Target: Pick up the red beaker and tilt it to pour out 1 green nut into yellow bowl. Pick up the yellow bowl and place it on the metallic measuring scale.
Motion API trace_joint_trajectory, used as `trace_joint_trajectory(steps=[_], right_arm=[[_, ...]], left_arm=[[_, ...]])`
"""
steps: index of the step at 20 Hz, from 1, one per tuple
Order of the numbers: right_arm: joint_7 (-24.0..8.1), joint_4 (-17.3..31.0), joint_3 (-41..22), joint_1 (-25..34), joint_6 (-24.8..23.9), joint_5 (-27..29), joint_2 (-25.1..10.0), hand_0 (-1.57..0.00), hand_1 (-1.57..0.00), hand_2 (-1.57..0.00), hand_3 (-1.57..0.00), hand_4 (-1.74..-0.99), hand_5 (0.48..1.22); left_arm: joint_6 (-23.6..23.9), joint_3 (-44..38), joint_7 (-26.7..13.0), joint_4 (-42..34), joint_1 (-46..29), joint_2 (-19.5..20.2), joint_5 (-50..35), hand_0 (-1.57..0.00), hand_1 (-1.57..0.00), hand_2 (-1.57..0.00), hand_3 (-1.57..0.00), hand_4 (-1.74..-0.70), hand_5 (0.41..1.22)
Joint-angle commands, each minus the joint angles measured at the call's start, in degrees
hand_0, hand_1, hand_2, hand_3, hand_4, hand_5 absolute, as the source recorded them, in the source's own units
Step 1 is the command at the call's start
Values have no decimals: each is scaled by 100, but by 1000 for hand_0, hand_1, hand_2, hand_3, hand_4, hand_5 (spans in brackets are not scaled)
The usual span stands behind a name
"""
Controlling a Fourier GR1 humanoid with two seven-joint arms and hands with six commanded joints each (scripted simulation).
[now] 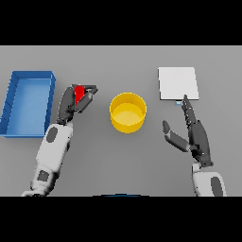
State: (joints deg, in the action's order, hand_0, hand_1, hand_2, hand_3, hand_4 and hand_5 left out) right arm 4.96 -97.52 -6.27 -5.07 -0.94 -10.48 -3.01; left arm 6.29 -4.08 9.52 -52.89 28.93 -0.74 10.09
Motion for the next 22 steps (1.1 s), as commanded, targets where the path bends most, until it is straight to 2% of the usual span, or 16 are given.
trace_joint_trajectory(steps=[1, 4, 8, 11, 14, 15, 19, 22], right_arm=[[-36, 3, -17, 2, -17, -60, -18, 1, 1, 1, 1, -1296, 682], [68, 22, -28, 34, -39, -131, -48, 1, 1, 1, 1, -1274, 674], [152, 23, -81, -36, -53, -200, -30, 1, 1, 1, 1, -1255, 672], [108, 4, -99, 5, -112, -289, -27, 1, 1, 1, 1, -1249, 679], [100, -126, -181, -90, -167, -471, -60, 1, 1, 1, 1, -1243, 691], [-8, -118, -145, -41, -164, -434, -66, 1, 1, 1, 1, -1243, 694], [-55, -128, -175, -78, -151, -438, -42, 1, 1, 1, 1, -1243, 710], [-17, -205, -115, -100, -96, -360, -126, 1, 1, 1, 1, -1254, 717]], left_arm=[[8, -8, 2, -40, 15, -1, -57, -1422, -1425, -1427, -1426, -1591, 1123], [41, 31, 29, -129, 70, 84, -145, -1495, -1496, -1497, -1497, -1664, 1108], [198, 294, -55, -761, -34, 176, -112, -1540, -1540, -1541, -1541, -1709, 1097], [142, 708, -546, -1149, 123, 457, 190, -1555, -1555, -1556, -1555, -1725, 1107], [-186, 1387, -957, -1301, 301, 911, 780, -1563, -1563, -1563, -1563, -1733, 1121], [-247, 1514, -1026, -1336, 330, 987, 859, -1563, -1563, -1563, -1563, -1733, 1119], [-341, 1805, -1141, -1425, 350, 1158, 959, -1563, -1563, -1563, -1563, -1733, 1113], [-393, 2352, -1262, -1261, 695, 1472, 1597, -1567, -1567, -1567, -1567, -1737, 1112]])
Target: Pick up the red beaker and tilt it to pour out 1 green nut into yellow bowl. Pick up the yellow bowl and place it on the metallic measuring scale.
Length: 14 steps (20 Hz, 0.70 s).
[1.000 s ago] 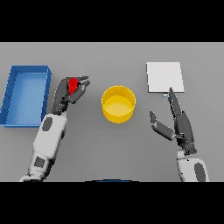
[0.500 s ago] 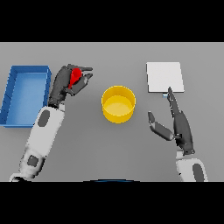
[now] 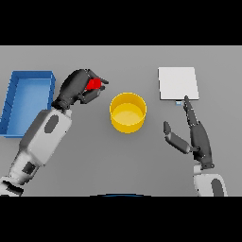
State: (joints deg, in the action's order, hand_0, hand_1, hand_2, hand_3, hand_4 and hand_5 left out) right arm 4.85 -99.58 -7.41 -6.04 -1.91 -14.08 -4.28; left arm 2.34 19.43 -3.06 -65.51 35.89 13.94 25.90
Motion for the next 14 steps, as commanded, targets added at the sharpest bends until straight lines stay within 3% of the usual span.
trace_joint_trajectory(steps=[1, 8, 11, 14], right_arm=[[-66, 35, -48, 41, 1, -22, 57, 1, 1, 1, 1, -1260, 719], [26, 104, -17, 54, 5, 38, 95, 1, 1, 1, 1, -1264, 717], [78, 97, -43, 7, -1, 47, 144, 1, 1, 1, 1, -1258, 697], [29, 78, -39, 22, -100, -7, 198, 1, 1, 1, 1, -1237, 671]], left_arm=[[-14, 215, -62, 157, 222, 89, 295, -1568, -1568, -1568, -1568, -1738, 1123], [-502, 1608, -44, 902, 1392, 404, 1659, -1570, -1570, -1570, -1570, -1740, 1193], [-918, 2145, 106, 1148, 1814, 453, 2041, -1571, -1571, -1571, -1571, -1613, 1206], [-1370, 2659, 169, 1358, 2221, 421, 2331, -1571, -1571, -1571, -1571, -1672, 1214]])
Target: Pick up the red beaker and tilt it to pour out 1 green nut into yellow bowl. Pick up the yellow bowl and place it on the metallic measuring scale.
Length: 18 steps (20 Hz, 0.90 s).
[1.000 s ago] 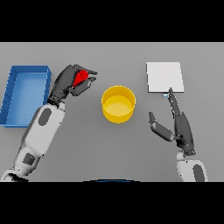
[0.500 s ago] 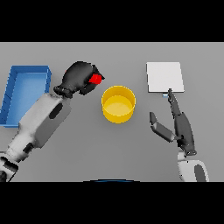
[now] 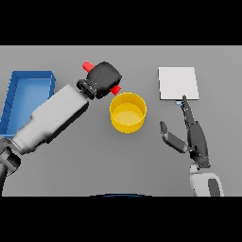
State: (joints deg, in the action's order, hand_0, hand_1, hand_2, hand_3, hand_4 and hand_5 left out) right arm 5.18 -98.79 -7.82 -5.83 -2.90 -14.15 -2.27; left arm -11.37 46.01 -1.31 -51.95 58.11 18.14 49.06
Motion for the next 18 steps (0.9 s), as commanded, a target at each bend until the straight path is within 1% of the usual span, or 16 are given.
trace_joint_trajectory(steps=[1, 3, 4, 5, 6, 8, 9, 11, 12, 15, 18], right_arm=[[-32, -10, 39, 11, -6, 58, 11, 1, 1, 1, 1, -1225, 663], [-14, 2, -20, -11, -59, -28, 70, 1, 1, 1, 1, -1209, 654], [-32, 32, -13, -15, -63, -50, 51, 1, 1, 1, 1, -1198, 650], [-9, 42, 5, -9, -106, -94, 30, 1, 1, 1, 1, -1193, 649], [18, 36, -3, -24, -127, -142, 11, 1, 1, 1, 1, -1195, 647], [66, 85, -8, -20, -127, -132, 35, 1, 1, 1, 1, -1191, 649], [23, 89, -11, -5, -150, -193, 6, 1, 1, 1, 1, -1188, 647], [2, 55, 8, -20, -125, -121, 19, 1, 1, 1, 1, -1179, 635], [-12, 49, 54, 11, -136, -75, 16, 1, 1, 1, 1, -1180, 630], [16, 158, 16, 28, -162, -129, 60, 1, 1, 1, 1, -1167, 626], [30, 94, 44, 41, -164, -125, 14, 1, 1, 1, 1, -1162, 627]], left_arm=[[-96, 125, 83, 33, 112, 23, 70, -1571, -1571, -1571, -1571, -1684, 1215], [-264, 392, 139, 137, 333, -13, 230, -1571, -1571, -1571, -1571, -1702, 1217], [-381, 544, 178, 171, 426, -45, 300, -1571, -1571, -1571, -1571, -1709, 1218], [-469, 688, 135, 272, 546, -104, 397, -1571, -1571, -1571, -1571, -1715, 1219], [-570, 822, 139, 228, 636, -75, 473, -1571, -1571, -1571, -1571, -1720, 1219], [-620, 1106, 167, 408, 836, -119, 665, -1571, -1571, -1571, -1571, -1728, 1220], [-645, 1245, 240, 509, 960, -154, 751, -1571, -1571, -1571, -1571, -1730, 1220], [-651, 1522, 334, 616, 1105, -173, 904, -1571, -1571, -1571, -1571, -1734, 1220], [-512, 1674, 436, 667, 1111, -172, 988, -1571, -1571, -1571, -1571, -1735, 1220], [-420, 2161, 469, 712, 1314, -242, 1326, -1571, -1571, -1571, -1571, -1735, 1221], [-413, 2511, 583, 854, 1615, -320, 1525, -1571, -1571, -1571, -1571, -1734, 1221]])
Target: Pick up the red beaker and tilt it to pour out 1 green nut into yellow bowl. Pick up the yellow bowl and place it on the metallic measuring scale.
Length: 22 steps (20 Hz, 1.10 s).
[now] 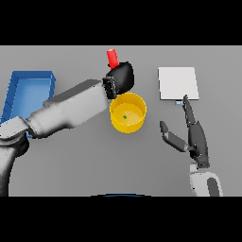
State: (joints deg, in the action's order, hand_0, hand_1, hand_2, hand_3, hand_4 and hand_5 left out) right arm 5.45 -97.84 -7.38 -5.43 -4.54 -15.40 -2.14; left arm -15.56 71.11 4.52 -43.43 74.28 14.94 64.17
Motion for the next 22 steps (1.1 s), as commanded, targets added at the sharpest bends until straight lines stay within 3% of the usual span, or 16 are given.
trace_joint_trajectory(steps=[1, 7, 11, 15, 17, 22], right_arm=[[-5, 7, -27, -25, -19, -66, -7, 1, 1, 1, 1, -1153, 627], [-29, -29, -15, -15, -43, -82, -13, 1, 1, 1, 1, -1154, 634], [99, 26, 5, -67, 4, 11, -1, 1, 1, 1, 1, -1153, 636], [194, -132, -90, -102, 23, -24, 39, 1, 1, 1, 1, -1154, 654], [111, -24, -19, -18, 11, -32, -33, 1, 1, 1, 1, -1160, 660], [142, 78, -96, 21, 23, -77, 22, 1, 1, 1, 1, -1152, 652]], left_arm=[[18, 125, 4, 37, 26, -2, 77, -1571, -1571, -1571, -1571, -1734, 1221], [31, 646, 6, 174, 369, -265, 285, -1571, -1571, -1571, -1571, -1722, 1221], [40, 809, 325, 226, 799, -135, 244, -1571, -1571, -1571, -1571, -1721, 1221], [237, 698, 338, 634, 1500, 75, 136, -1571, -1571, -1571, -1571, -1725, 1221], [506, 422, 322, 986, 1840, 273, -82, -1571, -1571, -1571, -1179, -1731, 1221], [674, -1050, -58, 2225, 2362, 632, -1460, -1571, -1571, -1571, -1443, -1732, 1221]])
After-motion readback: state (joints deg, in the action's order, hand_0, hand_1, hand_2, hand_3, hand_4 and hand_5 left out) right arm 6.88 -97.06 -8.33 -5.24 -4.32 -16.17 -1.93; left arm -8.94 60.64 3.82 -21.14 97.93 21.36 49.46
